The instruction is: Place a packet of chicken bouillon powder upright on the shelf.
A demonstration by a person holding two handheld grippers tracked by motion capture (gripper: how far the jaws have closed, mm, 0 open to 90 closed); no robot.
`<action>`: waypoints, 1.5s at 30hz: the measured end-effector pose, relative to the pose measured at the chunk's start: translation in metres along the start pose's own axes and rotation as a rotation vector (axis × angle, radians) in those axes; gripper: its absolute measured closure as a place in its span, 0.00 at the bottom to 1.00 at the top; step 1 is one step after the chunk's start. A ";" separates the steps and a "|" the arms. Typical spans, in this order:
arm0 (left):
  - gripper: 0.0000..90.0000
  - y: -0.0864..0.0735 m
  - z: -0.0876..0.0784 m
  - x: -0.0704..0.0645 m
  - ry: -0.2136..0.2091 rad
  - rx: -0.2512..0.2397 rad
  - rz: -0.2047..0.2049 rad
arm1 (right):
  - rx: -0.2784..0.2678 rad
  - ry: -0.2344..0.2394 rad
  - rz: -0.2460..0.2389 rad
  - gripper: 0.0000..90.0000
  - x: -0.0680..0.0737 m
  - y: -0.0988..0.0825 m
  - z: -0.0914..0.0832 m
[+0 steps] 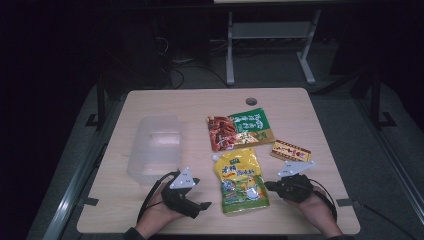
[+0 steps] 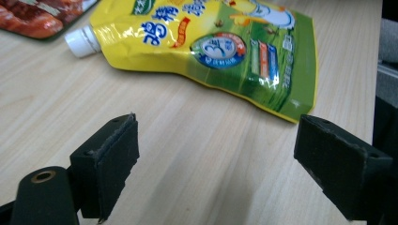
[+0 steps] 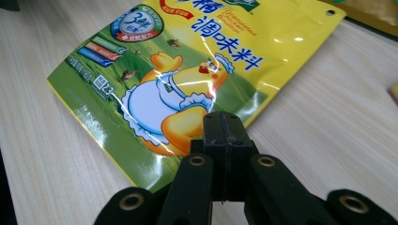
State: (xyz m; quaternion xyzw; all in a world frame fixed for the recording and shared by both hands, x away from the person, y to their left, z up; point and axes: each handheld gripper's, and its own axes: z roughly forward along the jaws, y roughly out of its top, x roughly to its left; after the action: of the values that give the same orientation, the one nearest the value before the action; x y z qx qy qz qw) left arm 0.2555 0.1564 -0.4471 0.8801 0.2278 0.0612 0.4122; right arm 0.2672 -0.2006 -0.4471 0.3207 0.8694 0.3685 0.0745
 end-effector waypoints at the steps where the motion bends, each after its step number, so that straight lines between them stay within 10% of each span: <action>1: 0.15 0.000 0.000 0.000 0.002 0.000 0.001 | 0.000 0.000 0.000 1.00 0.000 0.000 0.000; 16: 0.15 0.001 -0.001 0.001 -0.010 -0.015 -0.013 | 0.051 0.037 -0.007 1.00 -0.009 0.010 0.024; 35: 0.15 0.001 -0.002 0.002 -0.022 -0.018 -0.013 | 0.097 0.175 -0.142 1.00 0.044 0.023 0.039; 39: 0.15 0.001 -0.003 0.003 -0.036 -0.024 -0.022 | 0.079 0.155 -0.152 1.00 0.042 0.028 0.038; 45: 0.15 0.001 -0.002 0.004 -0.032 -0.018 -0.026 | 0.020 -0.006 -0.085 1.00 0.007 0.048 0.036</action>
State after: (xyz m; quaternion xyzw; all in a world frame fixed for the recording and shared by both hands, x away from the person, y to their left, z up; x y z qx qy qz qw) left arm 0.2592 0.1591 -0.4459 0.8742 0.2319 0.0438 0.4243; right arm 0.2990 -0.1493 -0.4390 0.2855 0.8857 0.3552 0.0893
